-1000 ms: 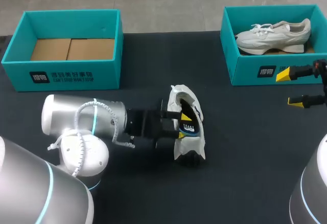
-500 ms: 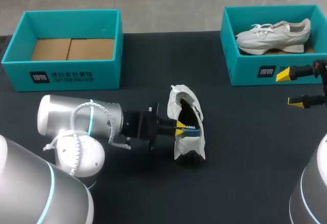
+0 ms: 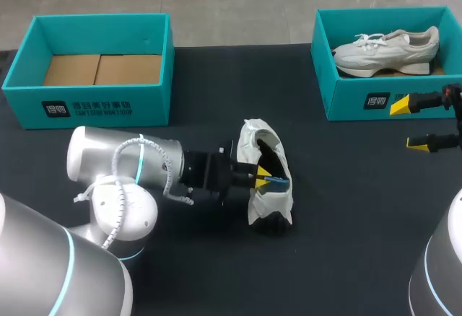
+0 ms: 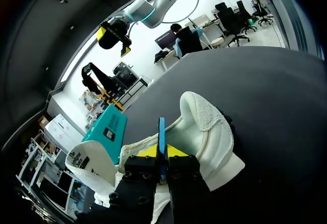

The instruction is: Take the shoe out of the shoebox, open the shoe tongue, remove and reinsert the insole, then place the shoe into the shoebox

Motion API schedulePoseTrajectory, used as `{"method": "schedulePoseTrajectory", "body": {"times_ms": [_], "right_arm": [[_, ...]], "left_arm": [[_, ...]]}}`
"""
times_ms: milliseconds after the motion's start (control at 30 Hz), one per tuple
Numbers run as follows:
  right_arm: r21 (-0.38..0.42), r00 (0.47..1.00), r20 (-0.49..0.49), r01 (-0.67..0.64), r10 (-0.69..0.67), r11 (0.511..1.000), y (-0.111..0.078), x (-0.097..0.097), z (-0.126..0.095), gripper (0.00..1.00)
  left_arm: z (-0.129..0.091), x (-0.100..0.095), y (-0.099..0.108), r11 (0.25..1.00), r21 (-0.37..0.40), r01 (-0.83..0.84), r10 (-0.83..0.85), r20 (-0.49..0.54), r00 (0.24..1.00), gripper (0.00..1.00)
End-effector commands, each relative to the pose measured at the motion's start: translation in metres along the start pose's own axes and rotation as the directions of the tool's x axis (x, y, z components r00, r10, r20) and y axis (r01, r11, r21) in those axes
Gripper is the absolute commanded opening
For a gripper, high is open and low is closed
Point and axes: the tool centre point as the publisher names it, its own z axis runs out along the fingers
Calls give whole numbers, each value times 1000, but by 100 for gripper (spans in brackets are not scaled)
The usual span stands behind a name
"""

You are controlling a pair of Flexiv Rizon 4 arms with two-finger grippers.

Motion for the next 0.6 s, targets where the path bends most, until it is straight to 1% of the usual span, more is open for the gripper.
{"method": "schedulePoseTrajectory", "body": {"times_ms": [33, 67, 167, 333, 367, 433, 500, 533, 600], "right_arm": [[-2, 1000, 3, -1, 1, 1000, -1, 0, 0, 100], [-2, 1000, 3, -1, 1, 1000, -1, 0, 0, 100], [-2, 1000, 3, -1, 1, 1000, -1, 0, 0, 100], [-2, 1000, 3, -1, 1, 1000, -1, 0, 0, 100], [-2, 1000, 3, -1, 1, 1000, -1, 0, 0, 100], [-2, 1000, 3, -1, 1, 1000, -1, 0, 0, 100], [-2, 1000, 3, -1, 1, 1000, -1, 0, 0, 100], [-2, 1000, 3, -1, 1, 1000, -1, 0, 0, 100], [-2, 1000, 3, -1, 1, 1000, -1, 0, 0, 100]], "left_arm": [[-12, 4, -9, 1000, -2, -4, 4, 12, 1000, 44], [-15, 5, -10, 1000, -3, -6, 6, 15, 1000, 45], [-25, 5, -14, 1000, -11, -11, 12, 27, 1000, 44], [-36, 3, -18, 999, -28, -22, 23, 44, 999, 37], [-36, 3, -18, 999, -29, -22, 24, 45, 999, 35], [-36, 3, -17, 999, -30, -21, 23, 45, 999, 25], [-32, 4, -15, 999, -29, -16, 18, 39, 999, 2], [-30, 5, -14, 1000, -26, -14, 15, 36, 999, 0], [-26, 5, -14, 1000, -16, -8, 9, 29, 1000, 0]]}}
